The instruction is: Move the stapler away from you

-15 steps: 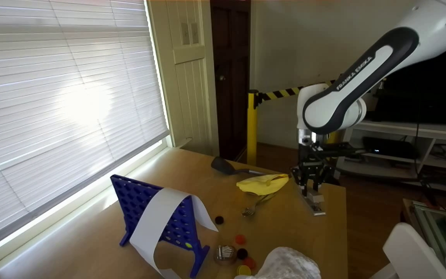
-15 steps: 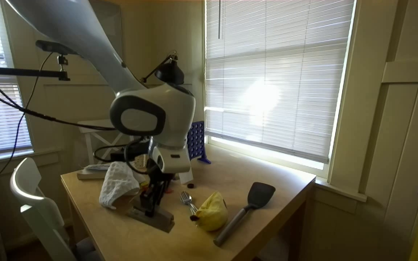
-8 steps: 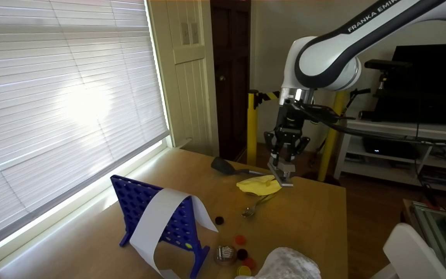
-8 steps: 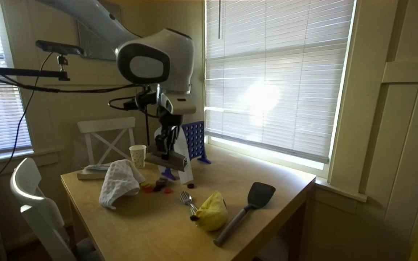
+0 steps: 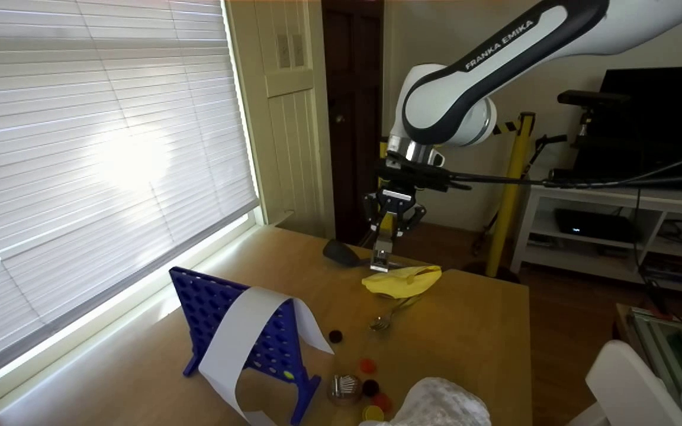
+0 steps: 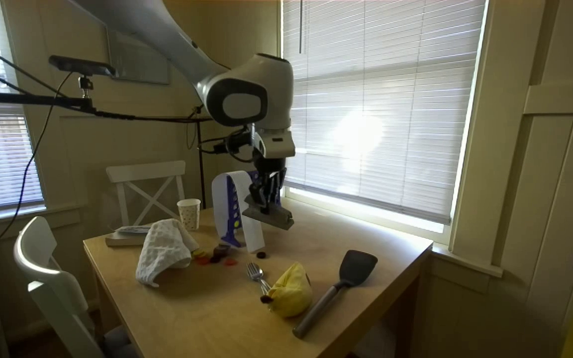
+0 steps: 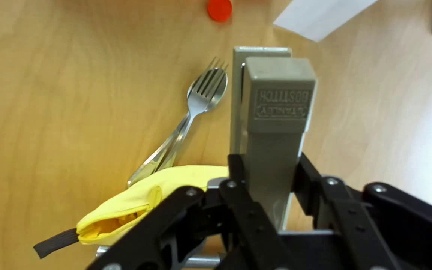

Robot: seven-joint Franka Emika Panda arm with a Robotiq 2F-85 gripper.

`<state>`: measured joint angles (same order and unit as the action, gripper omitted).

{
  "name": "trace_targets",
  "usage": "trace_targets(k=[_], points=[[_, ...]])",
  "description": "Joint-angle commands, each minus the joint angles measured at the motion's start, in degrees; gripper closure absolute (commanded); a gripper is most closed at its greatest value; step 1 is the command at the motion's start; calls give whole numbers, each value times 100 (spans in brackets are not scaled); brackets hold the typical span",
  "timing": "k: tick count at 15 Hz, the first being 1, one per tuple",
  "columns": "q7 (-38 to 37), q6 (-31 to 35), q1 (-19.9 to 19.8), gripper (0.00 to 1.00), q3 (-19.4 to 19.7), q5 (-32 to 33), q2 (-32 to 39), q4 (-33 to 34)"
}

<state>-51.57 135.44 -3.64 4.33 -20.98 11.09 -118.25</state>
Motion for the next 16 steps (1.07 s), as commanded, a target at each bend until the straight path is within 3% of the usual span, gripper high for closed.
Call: trace_targets(k=[1, 10, 16], points=[[-304, 291, -93, 88, 73, -401, 811, 729], [-1013, 478, -422, 88, 174, -723, 1992, 1603], [-1436, 860, -414, 88, 214, -737, 2425, 1851]])
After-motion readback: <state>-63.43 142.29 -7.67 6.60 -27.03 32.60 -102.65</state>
